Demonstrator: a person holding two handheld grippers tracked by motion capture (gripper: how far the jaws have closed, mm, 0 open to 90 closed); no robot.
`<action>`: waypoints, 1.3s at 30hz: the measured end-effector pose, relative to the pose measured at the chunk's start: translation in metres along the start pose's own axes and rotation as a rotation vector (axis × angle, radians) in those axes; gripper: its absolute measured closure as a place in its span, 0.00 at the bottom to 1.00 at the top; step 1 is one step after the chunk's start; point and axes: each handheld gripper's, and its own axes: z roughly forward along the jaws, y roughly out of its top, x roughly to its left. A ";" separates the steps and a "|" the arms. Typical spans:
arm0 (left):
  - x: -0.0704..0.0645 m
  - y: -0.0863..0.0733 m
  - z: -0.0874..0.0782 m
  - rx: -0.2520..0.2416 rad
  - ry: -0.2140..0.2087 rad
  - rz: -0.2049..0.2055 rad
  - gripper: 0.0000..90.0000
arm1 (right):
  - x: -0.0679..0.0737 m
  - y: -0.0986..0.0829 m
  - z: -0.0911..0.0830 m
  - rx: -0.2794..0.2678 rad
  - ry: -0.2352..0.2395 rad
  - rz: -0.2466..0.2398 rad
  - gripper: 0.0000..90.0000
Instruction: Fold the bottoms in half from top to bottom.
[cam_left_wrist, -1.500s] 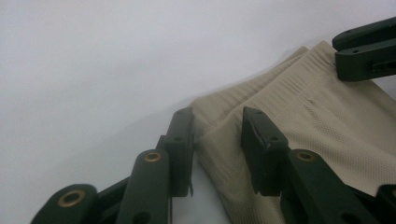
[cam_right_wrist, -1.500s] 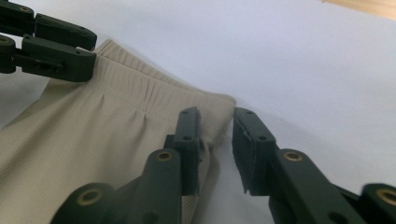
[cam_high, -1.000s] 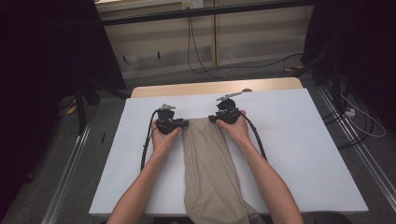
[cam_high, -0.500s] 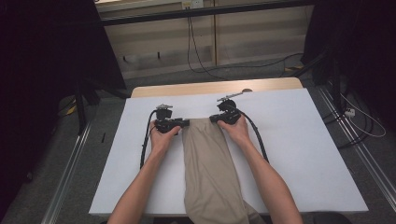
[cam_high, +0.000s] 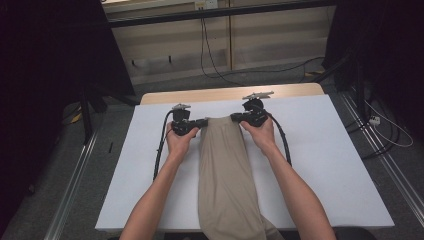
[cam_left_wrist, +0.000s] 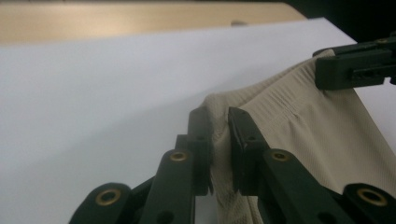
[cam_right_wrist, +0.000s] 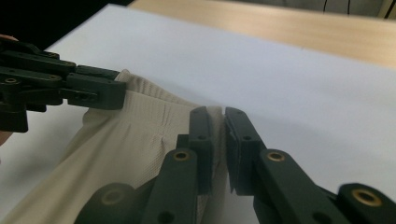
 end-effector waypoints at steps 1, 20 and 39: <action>-0.003 0.007 -0.001 -0.012 0.002 0.009 0.89 | -0.001 0.004 -0.004 -0.016 -0.004 0.000 0.91; -0.034 0.119 -0.003 -0.165 0.014 0.117 0.89 | -0.023 0.091 -0.062 -0.202 -0.069 0.010 0.91; -0.062 0.079 -0.049 -0.142 -0.130 0.251 0.89 | 0.000 0.056 -0.103 -0.201 0.022 -0.039 0.91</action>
